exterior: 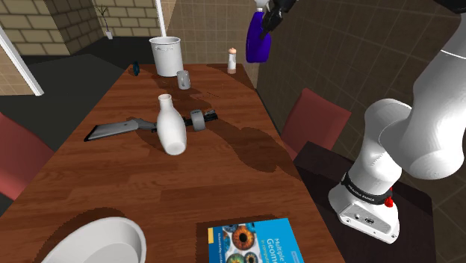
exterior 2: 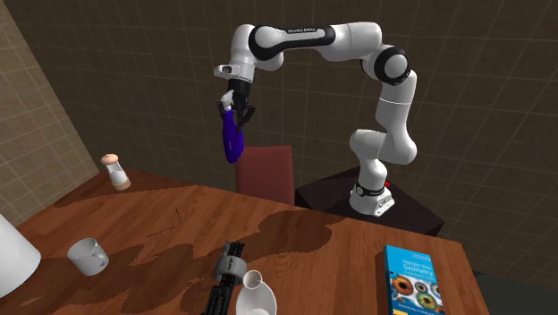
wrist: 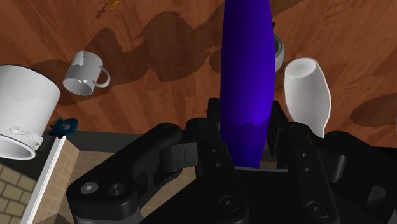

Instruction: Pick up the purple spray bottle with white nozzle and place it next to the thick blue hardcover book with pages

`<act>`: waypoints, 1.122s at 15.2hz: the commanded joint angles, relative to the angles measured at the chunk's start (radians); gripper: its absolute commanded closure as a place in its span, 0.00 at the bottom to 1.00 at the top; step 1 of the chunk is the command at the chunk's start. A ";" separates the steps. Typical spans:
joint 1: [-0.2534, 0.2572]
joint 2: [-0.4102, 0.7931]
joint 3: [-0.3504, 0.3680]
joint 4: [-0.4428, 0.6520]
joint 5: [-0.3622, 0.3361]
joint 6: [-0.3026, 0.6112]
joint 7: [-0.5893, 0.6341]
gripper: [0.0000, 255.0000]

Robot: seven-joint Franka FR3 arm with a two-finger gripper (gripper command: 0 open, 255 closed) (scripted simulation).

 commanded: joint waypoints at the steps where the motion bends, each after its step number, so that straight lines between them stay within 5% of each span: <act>1: 0.001 0.006 -0.003 0.029 0.002 -0.025 0.010 1.00; 2: 0.001 0.008 -0.004 0.039 0.003 -0.034 0.013 1.00; 8: -0.050 -0.274 0.254 -0.201 -0.221 0.111 0.246 1.00; 17: -0.125 -0.497 0.535 -0.457 -0.309 0.213 0.490 1.00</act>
